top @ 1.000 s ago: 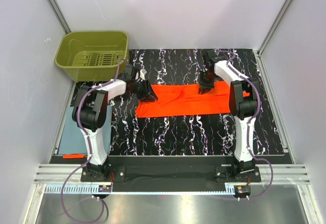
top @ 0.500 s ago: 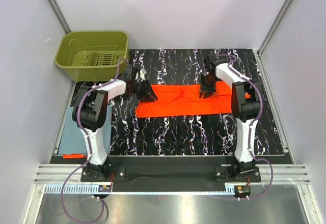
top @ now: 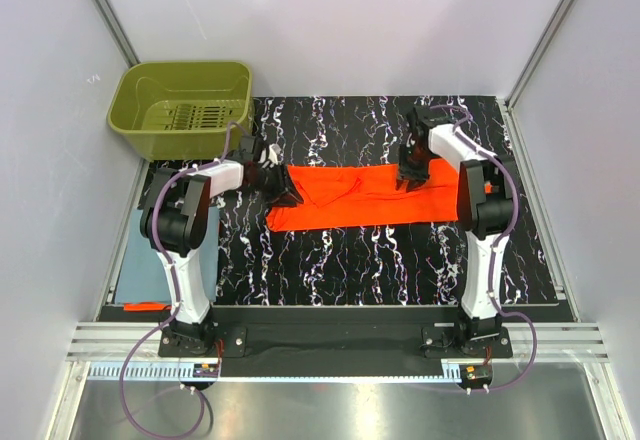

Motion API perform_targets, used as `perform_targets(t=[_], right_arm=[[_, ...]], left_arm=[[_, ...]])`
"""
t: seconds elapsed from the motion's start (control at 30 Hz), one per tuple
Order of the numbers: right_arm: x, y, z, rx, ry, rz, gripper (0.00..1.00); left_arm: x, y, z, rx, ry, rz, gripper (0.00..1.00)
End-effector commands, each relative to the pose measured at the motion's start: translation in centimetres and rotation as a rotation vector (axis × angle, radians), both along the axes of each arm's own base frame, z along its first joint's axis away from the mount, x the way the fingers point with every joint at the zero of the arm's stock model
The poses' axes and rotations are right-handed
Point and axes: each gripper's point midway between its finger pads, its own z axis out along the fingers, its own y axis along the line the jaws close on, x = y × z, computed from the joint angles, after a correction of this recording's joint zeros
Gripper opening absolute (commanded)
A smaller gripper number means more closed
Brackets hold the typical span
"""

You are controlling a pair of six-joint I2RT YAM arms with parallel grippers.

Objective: Fold and stack the t-shirts
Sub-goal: Fold the tshirt

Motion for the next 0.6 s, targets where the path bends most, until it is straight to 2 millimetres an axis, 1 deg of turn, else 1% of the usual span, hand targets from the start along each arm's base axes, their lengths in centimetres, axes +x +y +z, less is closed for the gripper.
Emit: perform_targets(t=[0.0, 0.1, 0.27, 0.3, 0.37, 0.4, 0.43, 0.47, 0.5, 0.53, 0.57], right_arm=[[3.0, -2.0, 3.5, -0.013, -0.121, -0.031, 0.40], [2.9, -2.0, 5.2, -0.001, -0.145, -0.049, 0.41], [0.8, -2.6, 5.8, -0.017, -0.124, -0.077, 0.46], [0.2, -3.0, 5.8, -0.028, -0.123, -0.077, 0.48], [0.1, -4.1, 5.8, -0.061, -0.129, -0.091, 0.51], [0.2, -4.4, 5.7, -0.066, -0.129, -0.096, 0.51], [0.5, -5.4, 5.6, -0.062, -0.126, -0.120, 0.52], [0.6, -5.7, 4.8, -0.059, -0.108, -0.131, 0.52], [1.3, -6.2, 5.1, -0.056, -0.121, -0.145, 0.52], [1.6, -6.6, 4.9, -0.053, -0.117, -0.158, 0.51], [1.9, -7.3, 4.0, -0.053, -0.103, -0.176, 0.51]], left_arm=[[0.4, 0.6, -0.4, 0.024, -0.037, -0.005, 0.38], [0.9, 0.5, 0.3, 0.019, -0.055, -0.004, 0.38], [1.4, 0.3, 1.5, 0.000, -0.078, -0.003, 0.38], [1.4, 0.1, 1.7, -0.004, -0.081, -0.005, 0.38], [1.3, 0.1, 1.8, -0.007, -0.082, -0.006, 0.38], [1.3, 0.1, 1.8, -0.006, -0.083, -0.005, 0.38], [1.3, 0.1, 1.9, -0.008, -0.081, -0.004, 0.38], [1.3, 0.1, 2.0, -0.012, -0.081, -0.004, 0.38], [1.3, 0.1, 2.0, -0.012, -0.080, -0.004, 0.38], [1.3, 0.0, 2.0, -0.013, -0.080, -0.005, 0.38], [1.3, 0.1, 2.0, -0.012, -0.080, -0.004, 0.38]])
